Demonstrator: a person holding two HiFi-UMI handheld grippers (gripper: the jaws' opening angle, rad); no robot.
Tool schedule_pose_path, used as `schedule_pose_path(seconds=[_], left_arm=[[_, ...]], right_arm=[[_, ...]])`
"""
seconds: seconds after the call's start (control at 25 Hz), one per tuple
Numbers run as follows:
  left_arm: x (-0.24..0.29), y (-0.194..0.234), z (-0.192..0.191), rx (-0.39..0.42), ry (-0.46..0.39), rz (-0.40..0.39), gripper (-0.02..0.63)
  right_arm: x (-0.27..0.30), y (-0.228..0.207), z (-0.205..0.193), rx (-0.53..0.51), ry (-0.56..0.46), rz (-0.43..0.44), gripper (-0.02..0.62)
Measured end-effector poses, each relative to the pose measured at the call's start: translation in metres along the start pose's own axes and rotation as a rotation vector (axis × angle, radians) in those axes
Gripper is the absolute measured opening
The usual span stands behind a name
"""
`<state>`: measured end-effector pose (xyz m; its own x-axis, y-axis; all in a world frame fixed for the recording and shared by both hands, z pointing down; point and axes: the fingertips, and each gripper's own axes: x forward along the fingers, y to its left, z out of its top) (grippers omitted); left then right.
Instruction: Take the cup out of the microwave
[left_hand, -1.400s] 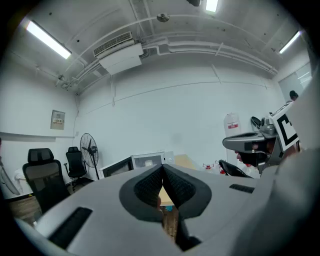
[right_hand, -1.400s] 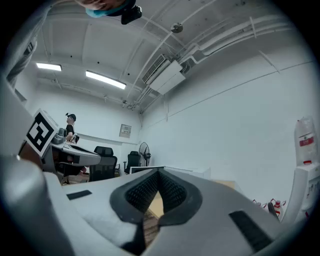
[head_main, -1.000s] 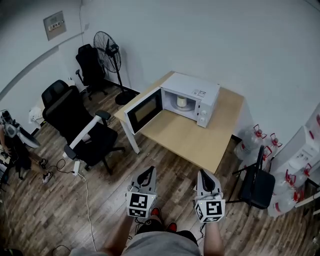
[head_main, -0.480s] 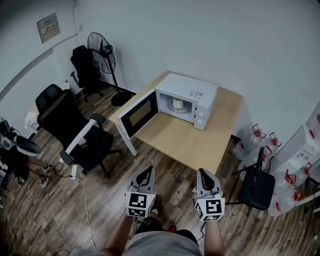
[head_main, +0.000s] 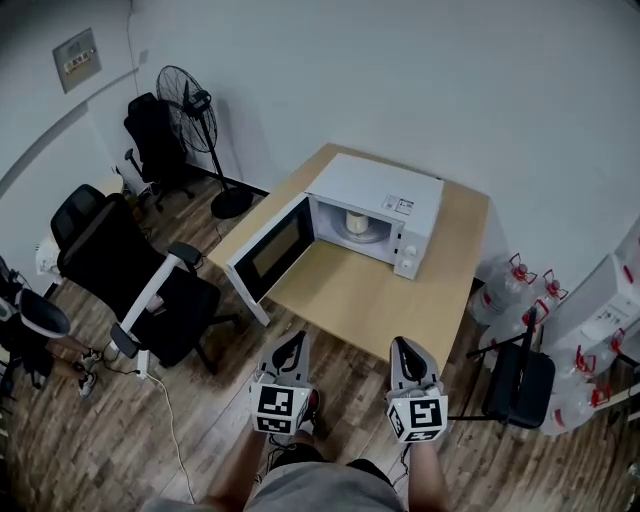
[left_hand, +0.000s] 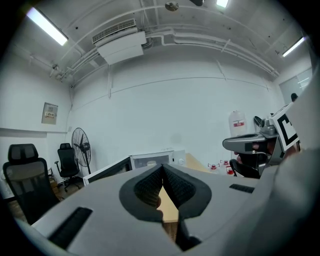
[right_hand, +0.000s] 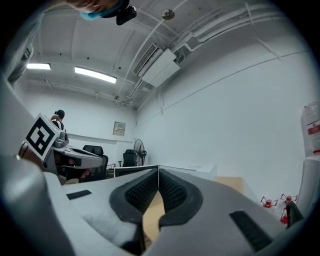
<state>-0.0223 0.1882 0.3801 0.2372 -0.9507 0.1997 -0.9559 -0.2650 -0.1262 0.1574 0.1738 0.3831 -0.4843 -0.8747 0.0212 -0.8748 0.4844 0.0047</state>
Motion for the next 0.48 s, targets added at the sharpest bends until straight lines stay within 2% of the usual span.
schedule_pose_path(seconds=[0.24,0.48], left_arm=[[0.067,0.059,0.012,0.007,0.009,-0.058,0.021],[0.125,0.106,0.016,0.015,0.008,-0.116,0.021]], right_arm=[[0.085,0.002,0.011,0.007,0.004,-0.042,0.018],[0.156,0.004,0.004,0.024,0.027,-0.09,0.018]])
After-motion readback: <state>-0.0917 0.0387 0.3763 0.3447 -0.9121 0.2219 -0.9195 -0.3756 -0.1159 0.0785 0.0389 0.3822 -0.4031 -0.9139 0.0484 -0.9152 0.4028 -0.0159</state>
